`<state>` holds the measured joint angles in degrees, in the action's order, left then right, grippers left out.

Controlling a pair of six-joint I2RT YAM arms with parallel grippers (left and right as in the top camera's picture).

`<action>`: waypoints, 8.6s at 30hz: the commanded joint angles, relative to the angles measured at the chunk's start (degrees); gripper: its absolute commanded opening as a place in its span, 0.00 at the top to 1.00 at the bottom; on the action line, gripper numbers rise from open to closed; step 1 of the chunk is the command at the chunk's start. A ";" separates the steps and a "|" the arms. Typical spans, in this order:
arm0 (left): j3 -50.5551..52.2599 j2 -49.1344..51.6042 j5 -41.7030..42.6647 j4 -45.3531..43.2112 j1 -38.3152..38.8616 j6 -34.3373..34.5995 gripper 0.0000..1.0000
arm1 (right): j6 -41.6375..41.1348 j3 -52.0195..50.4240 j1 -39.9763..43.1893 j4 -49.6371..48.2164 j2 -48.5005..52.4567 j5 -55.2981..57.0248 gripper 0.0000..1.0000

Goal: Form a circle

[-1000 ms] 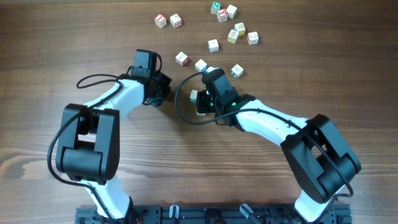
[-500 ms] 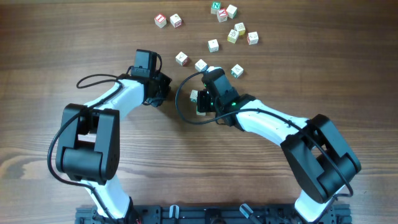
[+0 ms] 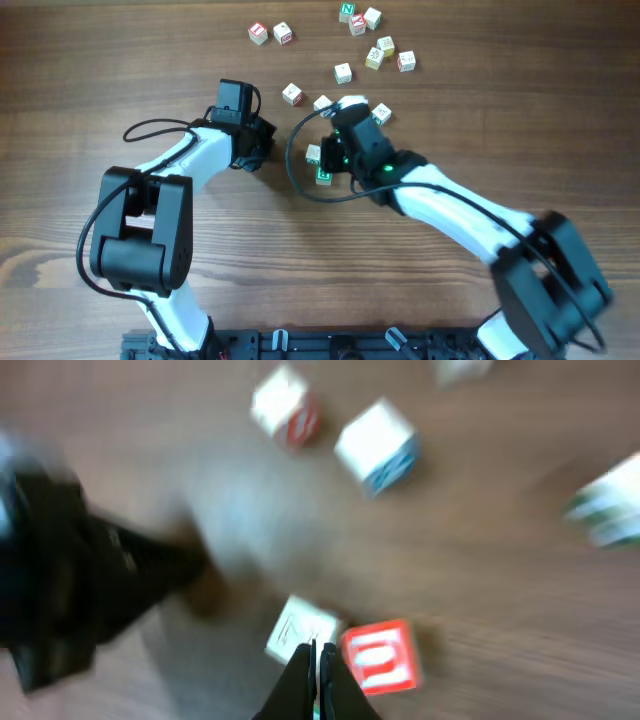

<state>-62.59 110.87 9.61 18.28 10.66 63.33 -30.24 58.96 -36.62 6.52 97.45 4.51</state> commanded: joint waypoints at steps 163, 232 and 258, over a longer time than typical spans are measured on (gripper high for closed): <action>4.31 5.18 -7.15 2.12 0.48 1.64 0.96 | 7.78 5.97 4.68 -8.96 17.18 -17.46 0.95; 4.31 5.18 -7.58 1.92 0.48 2.08 0.96 | -31.21 -9.60 -8.17 0.68 7.17 4.70 0.95; 4.31 5.18 -7.82 1.92 0.48 2.08 0.96 | -28.44 -9.60 -7.10 -3.56 8.57 3.61 0.95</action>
<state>-62.41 110.72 7.94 17.98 11.31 64.86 -59.07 49.84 -43.92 3.60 104.05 8.58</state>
